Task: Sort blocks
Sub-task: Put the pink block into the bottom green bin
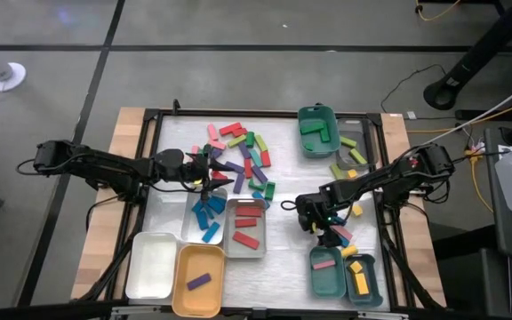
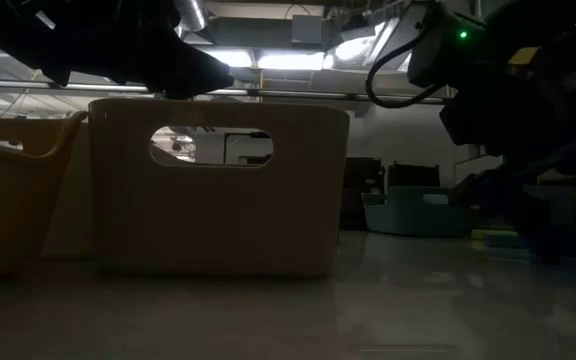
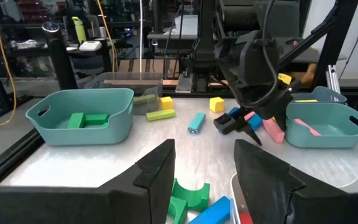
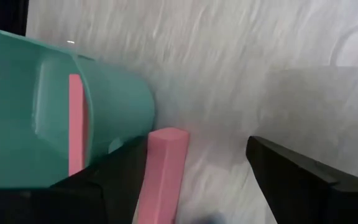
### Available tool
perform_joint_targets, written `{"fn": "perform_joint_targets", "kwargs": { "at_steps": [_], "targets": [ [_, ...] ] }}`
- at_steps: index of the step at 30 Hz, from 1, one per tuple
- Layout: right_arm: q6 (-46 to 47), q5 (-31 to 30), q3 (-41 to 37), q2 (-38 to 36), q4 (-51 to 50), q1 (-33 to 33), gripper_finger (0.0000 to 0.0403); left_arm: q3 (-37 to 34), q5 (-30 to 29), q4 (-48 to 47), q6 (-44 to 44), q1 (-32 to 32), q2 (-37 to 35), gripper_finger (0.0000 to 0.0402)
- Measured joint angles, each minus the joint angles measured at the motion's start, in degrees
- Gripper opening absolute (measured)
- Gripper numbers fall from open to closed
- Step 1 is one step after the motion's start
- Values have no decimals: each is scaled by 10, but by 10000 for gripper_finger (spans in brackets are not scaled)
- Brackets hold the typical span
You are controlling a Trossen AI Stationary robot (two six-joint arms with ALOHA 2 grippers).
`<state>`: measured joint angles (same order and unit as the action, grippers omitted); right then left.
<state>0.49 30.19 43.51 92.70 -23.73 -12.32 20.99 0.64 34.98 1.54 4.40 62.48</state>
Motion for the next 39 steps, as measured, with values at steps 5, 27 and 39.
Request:
{"fn": "perform_joint_targets", "kwargs": {
  "at_steps": [5,27,39],
  "targets": [
    [-8,-1,0,6,0,0,286,0,0,0,0,0,0,155],
    [-9,-196,77,10,-84,11,286,0,0,0,0,0,0,155],
    [-10,-63,102,9,-167,-27,286,0,0,0,-1,0,0,155]
  ]
}}
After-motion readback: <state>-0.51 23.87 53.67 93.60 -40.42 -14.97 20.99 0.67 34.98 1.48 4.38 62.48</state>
